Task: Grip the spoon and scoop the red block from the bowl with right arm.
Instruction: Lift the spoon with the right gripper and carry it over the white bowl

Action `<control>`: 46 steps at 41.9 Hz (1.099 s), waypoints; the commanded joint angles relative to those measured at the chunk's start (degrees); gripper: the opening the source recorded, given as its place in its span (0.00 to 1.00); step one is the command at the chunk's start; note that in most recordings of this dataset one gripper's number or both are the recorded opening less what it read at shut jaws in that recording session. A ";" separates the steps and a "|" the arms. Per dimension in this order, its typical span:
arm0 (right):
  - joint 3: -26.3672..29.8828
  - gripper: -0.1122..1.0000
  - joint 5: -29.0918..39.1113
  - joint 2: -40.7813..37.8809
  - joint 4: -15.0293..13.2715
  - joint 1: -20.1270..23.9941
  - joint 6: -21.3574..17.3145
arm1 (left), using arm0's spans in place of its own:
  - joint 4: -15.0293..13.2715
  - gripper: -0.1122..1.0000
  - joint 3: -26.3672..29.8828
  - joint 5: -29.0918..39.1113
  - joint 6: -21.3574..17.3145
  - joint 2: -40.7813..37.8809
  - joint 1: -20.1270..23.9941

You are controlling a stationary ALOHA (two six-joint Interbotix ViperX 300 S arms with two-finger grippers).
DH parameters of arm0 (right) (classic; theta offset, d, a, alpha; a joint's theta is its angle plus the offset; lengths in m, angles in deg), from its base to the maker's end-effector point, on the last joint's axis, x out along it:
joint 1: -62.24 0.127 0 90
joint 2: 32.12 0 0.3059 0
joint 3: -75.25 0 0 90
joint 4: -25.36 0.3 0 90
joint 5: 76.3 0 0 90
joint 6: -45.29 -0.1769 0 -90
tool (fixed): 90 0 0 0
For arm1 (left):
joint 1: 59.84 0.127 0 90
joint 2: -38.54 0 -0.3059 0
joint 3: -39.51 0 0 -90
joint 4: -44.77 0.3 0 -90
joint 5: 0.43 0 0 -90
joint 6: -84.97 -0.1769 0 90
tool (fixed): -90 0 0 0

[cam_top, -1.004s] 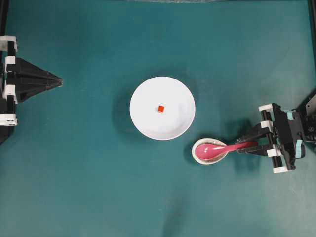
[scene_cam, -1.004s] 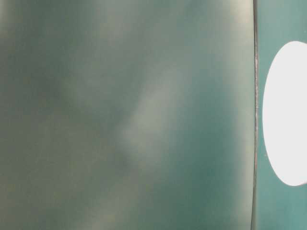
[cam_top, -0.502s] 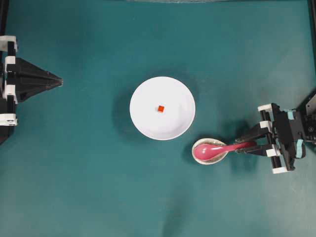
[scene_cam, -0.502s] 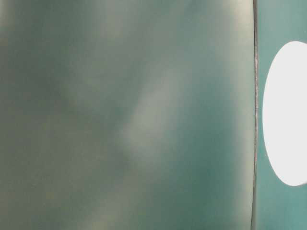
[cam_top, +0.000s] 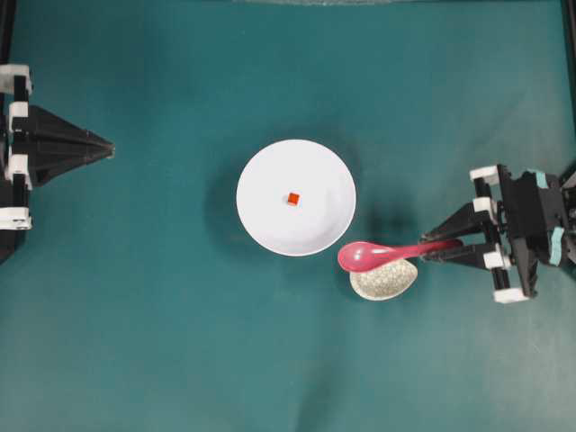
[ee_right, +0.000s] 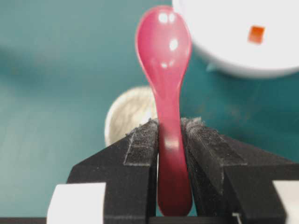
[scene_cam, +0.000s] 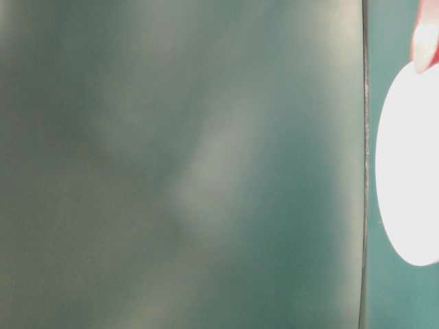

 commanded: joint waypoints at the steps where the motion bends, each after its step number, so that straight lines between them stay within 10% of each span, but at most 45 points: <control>1: 3.08 0.32 5.01 3.69 -0.09 -2.37 0.53 | 0.18 0.10 1.23 0.18 0.00 -0.44 0.26; 26: 27.33 0.32 42.45 4.04 -0.18 -18.19 0.62 | 0.18 0.11 1.23 1.32 -0.09 -0.53 0.26; 46: 42.19 0.32 62.23 -9.49 -0.26 -19.86 0.79 | 0.18 0.11 1.23 1.32 -0.09 -0.53 0.26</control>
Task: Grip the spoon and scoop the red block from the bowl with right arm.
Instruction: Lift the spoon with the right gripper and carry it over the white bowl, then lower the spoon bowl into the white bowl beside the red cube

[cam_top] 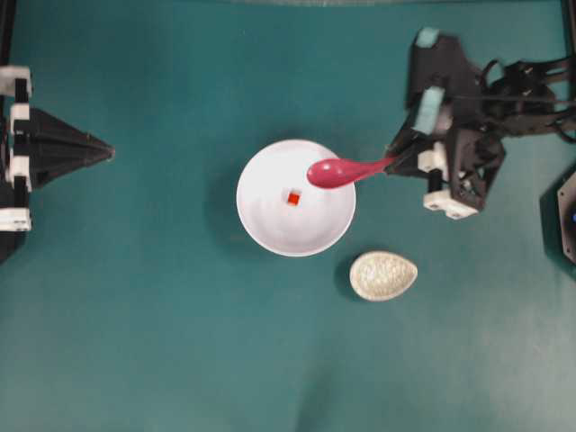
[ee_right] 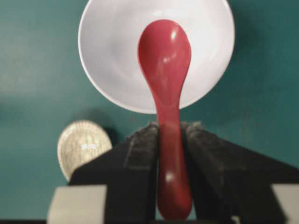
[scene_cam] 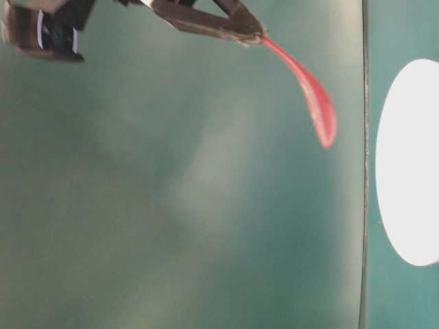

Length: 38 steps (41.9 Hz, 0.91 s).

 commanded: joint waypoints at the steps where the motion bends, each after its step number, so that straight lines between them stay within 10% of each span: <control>1: 4.22 0.32 3.43 -2.11 0.00 -0.09 -0.09 | 0.18 0.11 1.23 -0.26 0.00 -0.35 0.26; 38: 17.49 0.32 16.61 -17.93 0.00 -0.09 -0.09 | 0.18 0.10 1.23 0.35 0.00 -0.35 0.26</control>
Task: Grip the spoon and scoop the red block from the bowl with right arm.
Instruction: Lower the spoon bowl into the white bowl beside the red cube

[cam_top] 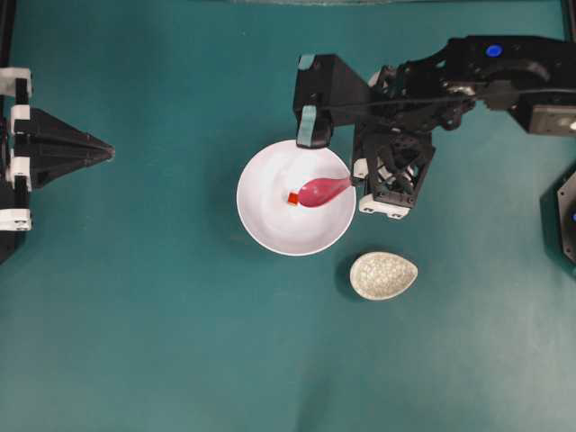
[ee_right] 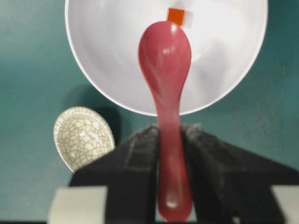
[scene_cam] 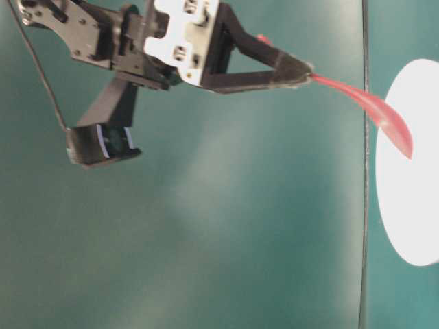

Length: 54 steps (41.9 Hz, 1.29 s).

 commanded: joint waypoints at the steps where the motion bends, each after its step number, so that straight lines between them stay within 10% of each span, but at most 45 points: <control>1: 1.49 0.32 0.09 -0.26 0.09 -0.18 0.00 | 0.18 0.10 1.23 -0.35 0.00 -0.35 0.26; 54: 1.76 0.32 -6.15 -6.42 0.09 -0.09 0.53 | 0.18 0.11 1.32 -0.26 0.00 0.35 -2.72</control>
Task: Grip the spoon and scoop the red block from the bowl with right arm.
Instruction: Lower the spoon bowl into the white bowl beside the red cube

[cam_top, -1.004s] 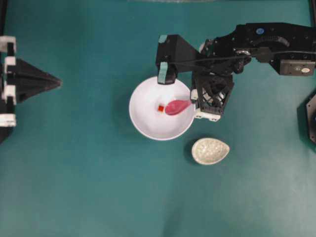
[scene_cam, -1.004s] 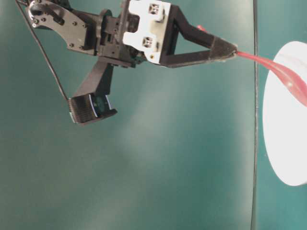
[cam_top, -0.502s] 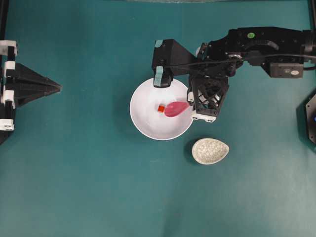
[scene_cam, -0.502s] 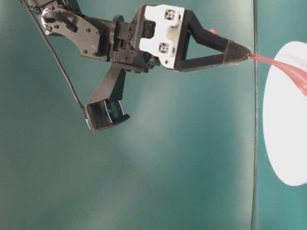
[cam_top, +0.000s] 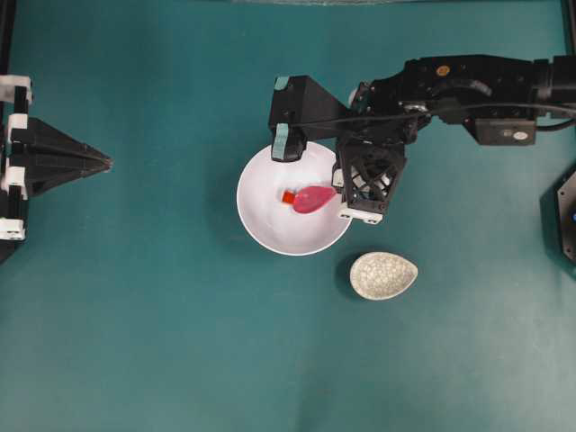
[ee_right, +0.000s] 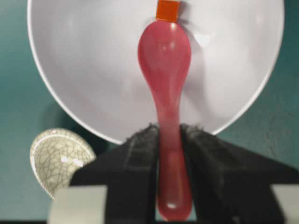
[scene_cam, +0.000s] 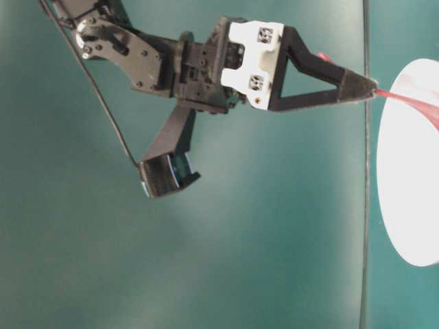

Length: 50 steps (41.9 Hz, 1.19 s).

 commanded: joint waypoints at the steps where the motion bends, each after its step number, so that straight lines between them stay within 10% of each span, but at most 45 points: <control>1: 1.67 0.32 -1.49 0.44 0.09 0.00 0.09 | 0.18 0.11 1.23 -0.26 0.00 -0.53 -0.09; 50: 3.43 0.32 -9.23 1.85 0.44 1.23 -0.62 | 0.18 0.11 1.14 -0.09 0.00 -0.70 -0.09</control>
